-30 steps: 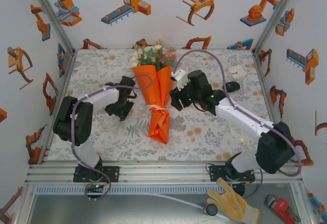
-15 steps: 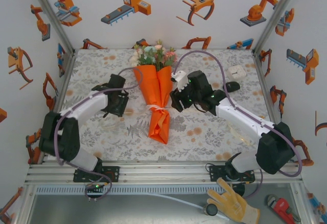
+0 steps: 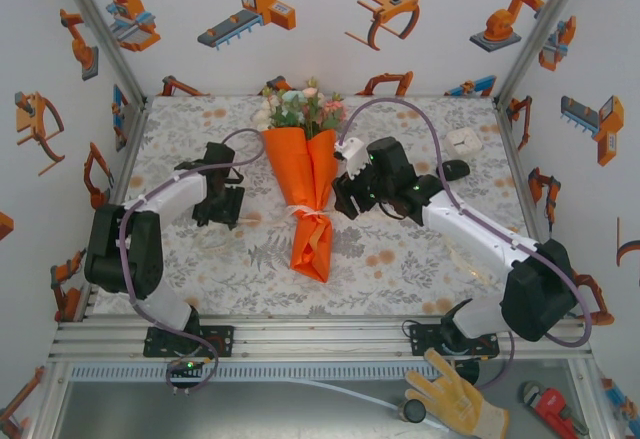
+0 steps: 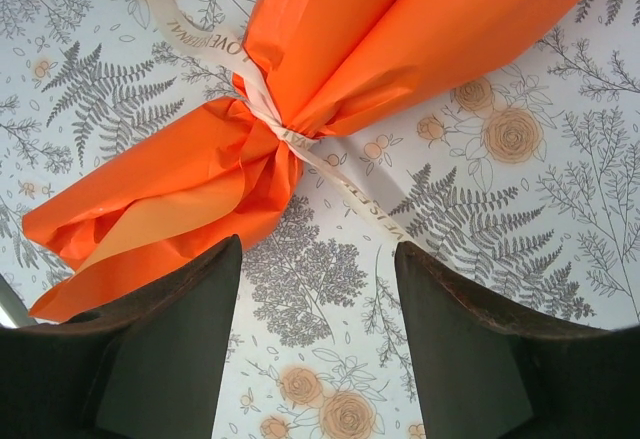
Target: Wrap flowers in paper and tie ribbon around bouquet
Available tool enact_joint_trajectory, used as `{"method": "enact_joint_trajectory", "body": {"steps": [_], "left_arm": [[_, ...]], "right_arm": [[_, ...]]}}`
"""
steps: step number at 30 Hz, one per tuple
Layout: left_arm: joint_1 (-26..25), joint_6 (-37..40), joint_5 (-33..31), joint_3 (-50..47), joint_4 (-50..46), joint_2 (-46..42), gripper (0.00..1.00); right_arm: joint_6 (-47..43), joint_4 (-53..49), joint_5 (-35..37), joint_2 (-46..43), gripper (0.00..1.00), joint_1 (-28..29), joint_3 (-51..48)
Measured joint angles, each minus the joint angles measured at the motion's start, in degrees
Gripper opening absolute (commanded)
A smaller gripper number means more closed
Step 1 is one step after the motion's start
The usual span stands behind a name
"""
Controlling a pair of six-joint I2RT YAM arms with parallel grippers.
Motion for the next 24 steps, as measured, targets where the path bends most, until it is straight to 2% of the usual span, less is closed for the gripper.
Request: {"method": "enact_joint_trajectory", "body": {"steps": [8, 9, 10, 12, 15, 19, 22, 24], "left_arm": [[0.04, -0.17, -5.81, 0.79, -0.15, 4.22, 0.41], [0.04, -0.22, -6.05, 0.79, -0.02, 5.01, 0.31], [0.04, -0.44, -6.38, 0.83, -0.11, 5.55, 0.17], [0.04, -0.42, -6.93, 0.85, 0.17, 5.62, 0.0], [-0.04, -0.37, -7.54, 0.63, 0.94, 4.02, 0.0], [-1.01, -1.2, -6.47, -0.02, 2.19, -4.15, 0.0], [-2.23, -1.86, -1.07, -0.48, 5.49, -14.62, 0.0], [-2.82, -1.9, 4.74, -0.5, 8.55, -21.51, 0.0]], "right_arm": [[0.02, -0.2, 0.0, 0.0, 0.58, 0.0, 0.0], [0.02, -0.2, 0.0, 0.0, 0.58, 0.0, 0.0], [0.02, -0.2, 0.0, 0.0, 0.58, 0.0, 0.0], [0.02, -0.22, 0.0, 0.0, 0.58, 0.0, 0.0], [0.31, -0.63, 0.0, 0.0, 0.58, 0.0, 0.24], [2.1, -0.81, 0.5, -0.13, 0.58, 0.09, 1.29], [4.24, 1.75, 1.29, -1.22, 0.58, 0.7, 1.16], [5.64, 6.1, 1.11, -2.89, 0.58, 1.64, 0.22]]}}
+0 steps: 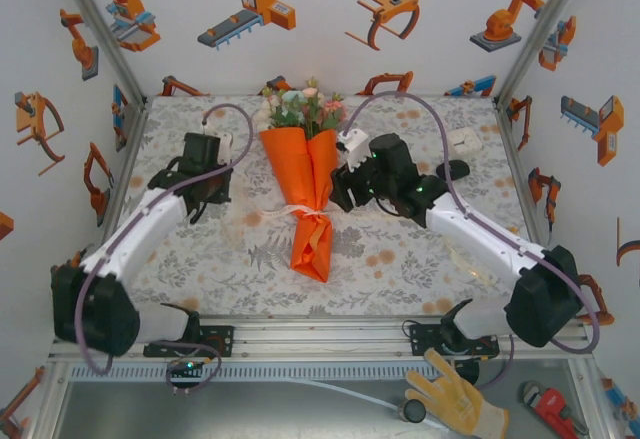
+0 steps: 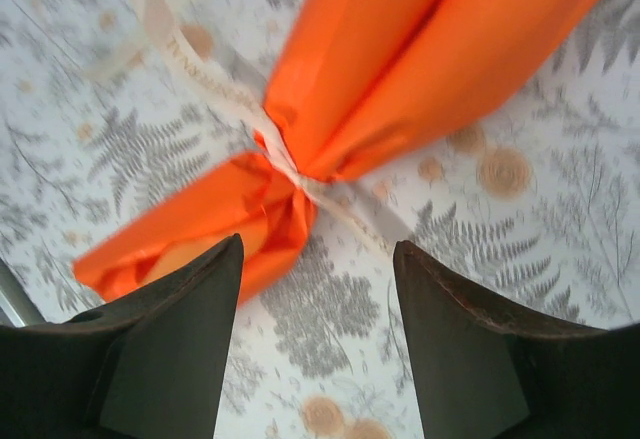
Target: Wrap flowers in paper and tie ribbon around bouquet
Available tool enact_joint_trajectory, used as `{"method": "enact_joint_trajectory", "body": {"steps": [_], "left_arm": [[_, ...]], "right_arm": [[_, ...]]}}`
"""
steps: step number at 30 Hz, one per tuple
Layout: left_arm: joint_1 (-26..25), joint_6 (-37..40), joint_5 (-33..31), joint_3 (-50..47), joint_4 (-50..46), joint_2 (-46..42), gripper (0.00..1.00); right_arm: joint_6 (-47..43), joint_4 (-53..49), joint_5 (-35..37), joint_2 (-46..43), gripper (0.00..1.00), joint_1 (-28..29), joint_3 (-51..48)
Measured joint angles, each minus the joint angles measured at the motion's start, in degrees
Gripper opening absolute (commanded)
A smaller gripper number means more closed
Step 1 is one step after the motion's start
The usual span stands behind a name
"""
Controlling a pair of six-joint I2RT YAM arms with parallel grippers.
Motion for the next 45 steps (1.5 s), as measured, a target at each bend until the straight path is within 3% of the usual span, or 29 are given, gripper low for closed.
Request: {"method": "enact_joint_trajectory", "body": {"steps": [5, 8, 11, 18, 22, 25, 30, 36, 38, 41, 45], "left_arm": [[-0.79, 0.02, 12.26, 0.0, 5.92, -7.32, 0.0], [-1.16, -0.02, 17.27, -0.02, 8.24, -7.06, 0.0], [-1.81, -0.17, 20.22, -0.02, 9.16, -6.01, 0.0], [-3.06, -0.15, 25.22, -0.02, 10.47, -5.68, 0.0], [-3.1, -0.15, 25.99, -0.02, 11.47, -5.99, 0.0], [-3.1, -0.15, 26.58, -0.02, 12.09, -5.99, 0.0], [-3.1, -0.13, 25.75, -0.02, 12.52, -5.9, 0.0], [-3.74, 0.15, 25.22, -0.02, 13.31, -5.44, 0.0], [-3.85, 0.55, 24.81, -0.02, 13.86, -5.44, 0.01], [-3.87, 1.09, 24.35, 0.0, 14.21, -5.44, 0.19], [-3.8, 1.53, 22.91, -1.46, 15.1, -7.02, 0.4]], "right_arm": [[1.68, 22.08, -4.2, -2.43, 0.61, 4.11, -7.5], [0.68, 32.7, -5.46, 2.64, 0.62, 7.98, -8.85], [-0.02, 37.13, -5.99, 9.18, 0.62, 10.71, -7.28], [-1.46, 40.44, -4.72, 19.32, 0.57, 11.65, -0.35], [-1.38, 40.94, -4.07, 20.31, 0.57, 11.65, 2.43], [-0.74, 41.57, -4.04, 20.31, 0.47, 11.65, 3.74], [0.44, 41.31, -3.54, 20.22, 0.48, 11.65, 4.28], [0.96, 37.77, -2.89, 20.04, 0.24, 11.65, 5.38], [1.14, 36.0, -3.21, 20.04, 0.12, 11.67, 6.47], [1.22, 34.49, -3.41, 20.04, 0.0, 11.72, 7.17], [1.14, 33.66, -3.45, 19.96, 0.0, 11.69, 7.19]]}}
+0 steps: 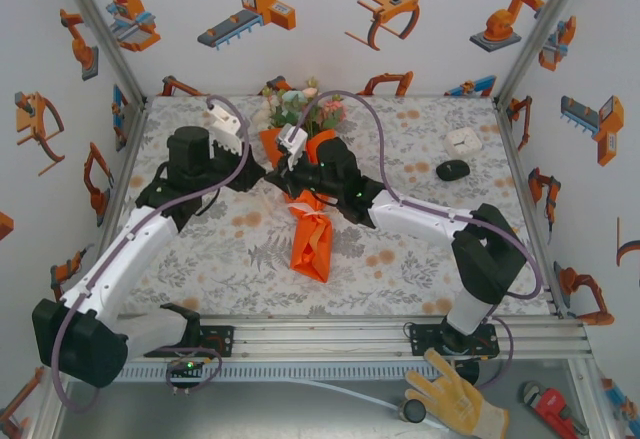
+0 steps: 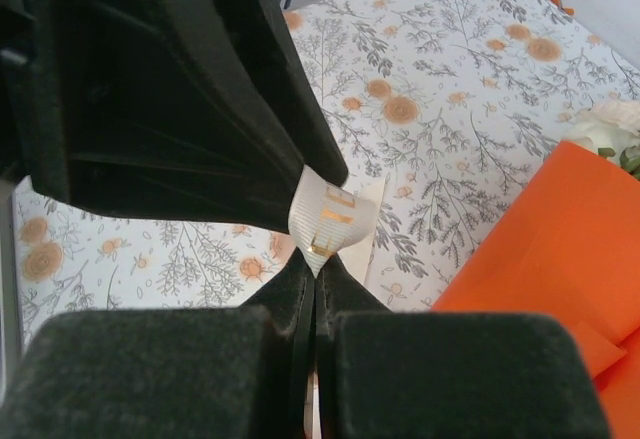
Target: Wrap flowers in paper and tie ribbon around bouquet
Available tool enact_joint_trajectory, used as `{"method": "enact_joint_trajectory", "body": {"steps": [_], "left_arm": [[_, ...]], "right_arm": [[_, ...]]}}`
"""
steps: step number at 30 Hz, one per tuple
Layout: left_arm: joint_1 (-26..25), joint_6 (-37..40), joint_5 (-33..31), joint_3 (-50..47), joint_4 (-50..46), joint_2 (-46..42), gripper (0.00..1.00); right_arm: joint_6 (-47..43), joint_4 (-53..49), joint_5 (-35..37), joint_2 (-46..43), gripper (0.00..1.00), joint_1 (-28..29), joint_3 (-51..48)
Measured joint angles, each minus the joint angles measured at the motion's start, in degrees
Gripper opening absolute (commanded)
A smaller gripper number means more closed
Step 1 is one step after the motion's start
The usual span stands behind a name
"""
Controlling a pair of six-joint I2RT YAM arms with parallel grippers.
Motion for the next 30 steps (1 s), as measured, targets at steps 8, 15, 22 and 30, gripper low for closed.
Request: {"method": "enact_joint_trajectory", "body": {"steps": [8, 15, 22, 30], "left_arm": [[0.7, -3.93, 1.4, -17.57, 12.07, -16.33, 0.65], [0.85, -5.92, 4.96, -25.64, 24.52, -13.92, 0.83], [0.59, -5.77, 6.67, -25.86, 34.18, -7.78, 0.86], [-1.64, -8.59, 8.24, -24.48, 43.63, -1.53, 0.7]], "right_arm": [[0.63, -0.39, 0.07, -0.85, 0.0, -0.22, 1.22], [1.38, -0.37, -0.02, -1.86, 0.0, -0.22, 2.4], [2.4, -0.66, -0.74, -2.1, 0.0, -0.22, 3.23], [3.67, -0.96, -1.05, -2.08, 0.0, -0.42, 4.13]]}}
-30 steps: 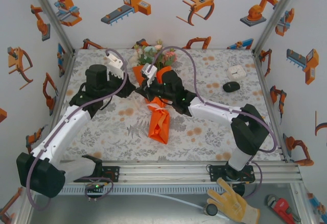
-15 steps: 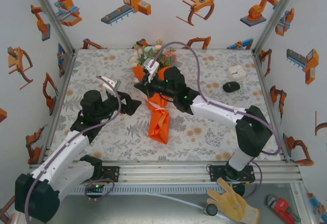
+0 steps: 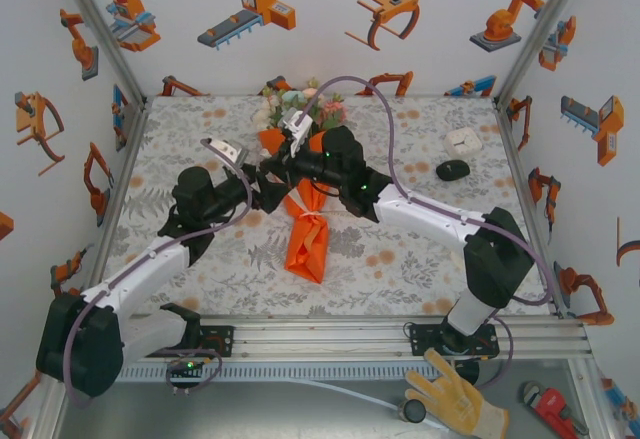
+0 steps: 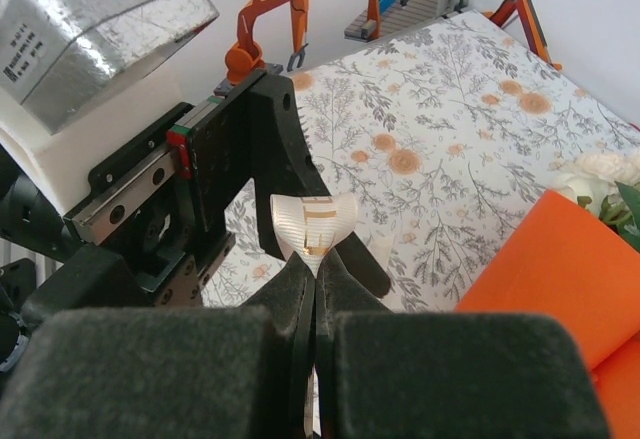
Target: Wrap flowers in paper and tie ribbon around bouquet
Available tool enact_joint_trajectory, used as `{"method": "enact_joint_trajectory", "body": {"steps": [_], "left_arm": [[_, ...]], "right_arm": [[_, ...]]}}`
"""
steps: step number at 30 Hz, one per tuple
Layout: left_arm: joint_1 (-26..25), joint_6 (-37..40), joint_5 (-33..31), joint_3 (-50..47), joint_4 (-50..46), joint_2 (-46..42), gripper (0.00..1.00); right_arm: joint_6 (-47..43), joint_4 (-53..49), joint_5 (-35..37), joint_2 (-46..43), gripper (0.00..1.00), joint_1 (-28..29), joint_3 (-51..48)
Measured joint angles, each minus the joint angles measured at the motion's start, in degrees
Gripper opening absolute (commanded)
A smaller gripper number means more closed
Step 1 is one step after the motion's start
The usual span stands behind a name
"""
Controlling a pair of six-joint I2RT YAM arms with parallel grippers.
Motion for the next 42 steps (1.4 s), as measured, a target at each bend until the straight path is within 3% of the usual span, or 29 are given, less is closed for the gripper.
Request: {"method": "enact_joint_trajectory", "body": {"steps": [3, 7, 12, 16, 18, 24, 34, 38, 40, 41, 42], "left_arm": [[-0.31, -2.38, -0.24, 0.0, 3.39, 0.63, 0.61], [-0.39, -4.52, -0.24, 0.17, 5.53, 1.4, 0.36], [-0.61, -6.67, -0.15, 0.66, 6.88, 4.11, 0.11], [-0.76, -7.13, 0.48, 0.68, 6.64, 4.85, 0.06], [-0.76, -7.1, 0.57, 0.83, 6.27, 4.85, 0.06], [-0.76, -7.04, 0.57, 2.51, 5.77, 4.85, 0.05], [-1.49, -5.81, 0.68, 3.52, 3.98, 4.85, 0.02], [-1.79, -5.49, 0.66, 3.78, 3.45, 4.85, 0.02], [-1.86, -5.2, 0.63, 3.93, 3.26, 4.85, 0.05], [-1.9, -4.92, 0.61, 3.98, 3.17, 4.85, 0.14], [-1.92, -4.44, 0.55, 3.98, 3.13, 4.85, 0.3]], "right_arm": [[0.7, -0.02, 0.0, 0.0, 0.0, 0.0, 0.0], [2.56, 0.0, 0.33, 0.0, 0.22, -0.31, 0.39], [3.19, -1.84, 1.03, -0.02, 0.31, -0.44, 1.27], [3.04, -5.6, 3.43, -0.79, 0.56, -0.76, 1.97], [2.99, -7.32, 4.07, -1.97, 0.61, -1.16, 1.97], [3.48, -11.45, 3.43, -6.01, 0.51, -1.18, 2.08], [6.64, -11.93, 0.33, -3.45, 0.51, -2.34, 5.81], [7.37, -11.78, -0.96, -1.16, 0.19, -2.67, 7.13], [7.82, -11.69, -1.31, -0.63, 0.08, -2.8, 7.23], [8.0, -11.65, -1.53, -0.52, 0.04, -2.84, 7.23], [8.07, -11.56, -1.86, -0.5, 0.01, -2.93, 7.23]]}}
